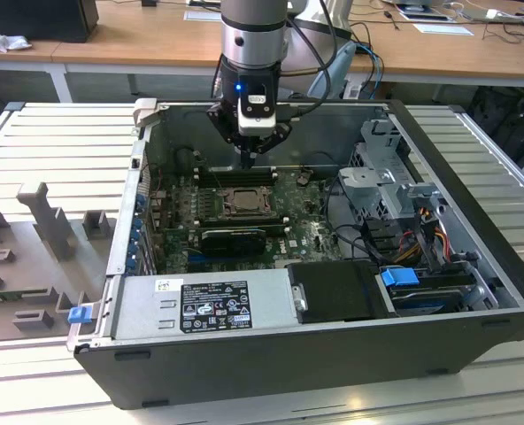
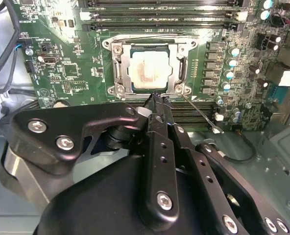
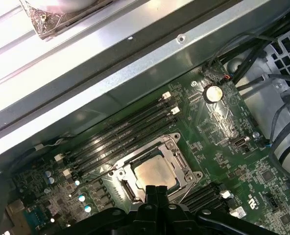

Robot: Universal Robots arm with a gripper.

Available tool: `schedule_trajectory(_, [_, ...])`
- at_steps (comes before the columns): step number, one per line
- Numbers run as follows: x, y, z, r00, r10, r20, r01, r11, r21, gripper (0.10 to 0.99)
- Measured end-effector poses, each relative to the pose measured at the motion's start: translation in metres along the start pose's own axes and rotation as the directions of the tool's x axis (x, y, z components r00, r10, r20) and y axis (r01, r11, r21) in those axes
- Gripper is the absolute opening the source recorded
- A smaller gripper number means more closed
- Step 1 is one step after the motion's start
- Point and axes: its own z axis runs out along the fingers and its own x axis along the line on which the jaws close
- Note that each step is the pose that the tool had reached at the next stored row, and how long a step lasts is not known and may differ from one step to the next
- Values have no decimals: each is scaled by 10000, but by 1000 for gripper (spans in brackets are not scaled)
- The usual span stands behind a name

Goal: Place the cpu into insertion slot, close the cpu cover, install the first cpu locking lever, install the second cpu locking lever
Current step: 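Install the first cpu locking lever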

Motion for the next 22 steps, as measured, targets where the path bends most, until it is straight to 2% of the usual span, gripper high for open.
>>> schedule_trajectory(12, [0,0,0,9984,-562,-21,562,9984,4,106])
schedule_trajectory(18, [0,0,0,9934,-1149,-44,1149,9934,6,106])
schedule_trajectory(22, [0,0,0,9867,-1622,-62,1622,9868,8,106])
